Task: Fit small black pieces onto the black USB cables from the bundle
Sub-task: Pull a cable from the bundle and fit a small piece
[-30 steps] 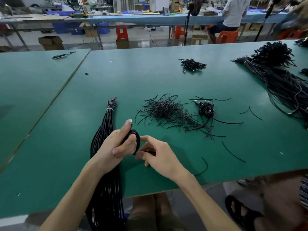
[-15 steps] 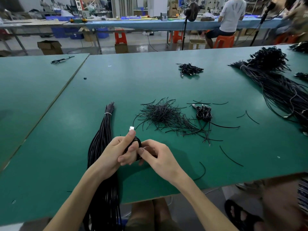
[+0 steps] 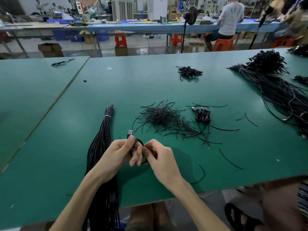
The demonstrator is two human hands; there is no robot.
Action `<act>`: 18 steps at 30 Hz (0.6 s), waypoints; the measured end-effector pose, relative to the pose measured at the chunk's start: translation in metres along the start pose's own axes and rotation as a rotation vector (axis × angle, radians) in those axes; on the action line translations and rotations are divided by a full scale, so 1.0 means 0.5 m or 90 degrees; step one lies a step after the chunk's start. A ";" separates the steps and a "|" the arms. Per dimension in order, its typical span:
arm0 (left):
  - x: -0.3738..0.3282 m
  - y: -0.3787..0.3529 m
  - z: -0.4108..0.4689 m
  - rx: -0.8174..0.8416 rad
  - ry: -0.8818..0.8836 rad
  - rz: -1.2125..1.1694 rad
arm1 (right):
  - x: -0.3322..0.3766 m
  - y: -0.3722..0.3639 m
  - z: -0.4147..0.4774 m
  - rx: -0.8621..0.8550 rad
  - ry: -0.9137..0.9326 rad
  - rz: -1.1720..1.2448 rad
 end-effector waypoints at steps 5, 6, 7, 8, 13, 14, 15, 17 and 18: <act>-0.002 -0.002 -0.002 -0.022 -0.016 0.004 | 0.012 0.001 0.001 -0.011 0.044 -0.062; -0.002 -0.001 -0.002 -0.026 -0.018 0.005 | 0.014 0.002 0.001 -0.013 0.048 -0.065; -0.002 -0.001 -0.002 -0.030 -0.021 0.009 | 0.015 0.002 0.002 -0.015 0.051 -0.068; -0.003 -0.001 -0.001 -0.032 -0.024 0.011 | 0.016 0.001 0.002 -0.017 0.054 -0.071; -0.006 -0.002 -0.002 -0.028 -0.019 0.013 | 0.018 -0.001 0.003 -0.027 0.061 -0.096; -0.007 -0.002 -0.003 -0.023 -0.015 0.011 | 0.018 0.000 0.003 -0.028 0.063 -0.095; -0.008 -0.003 -0.003 -0.013 -0.013 0.002 | 0.019 0.000 0.004 -0.029 0.064 -0.090; -0.010 -0.006 -0.004 0.007 -0.007 -0.025 | 0.020 0.001 0.004 -0.029 0.063 -0.086; -0.011 -0.006 -0.005 0.012 -0.005 -0.032 | 0.021 0.001 0.003 -0.031 0.062 -0.088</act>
Point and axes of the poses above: each hand's wrist, its own z-axis towards the middle knuckle, its own y-axis out of the back of the hand, x = y × z, the point moved 7 cm from there along z, towards the middle knuckle, and after that the axes turned 9 degrees about z, right-handed, at the moved point
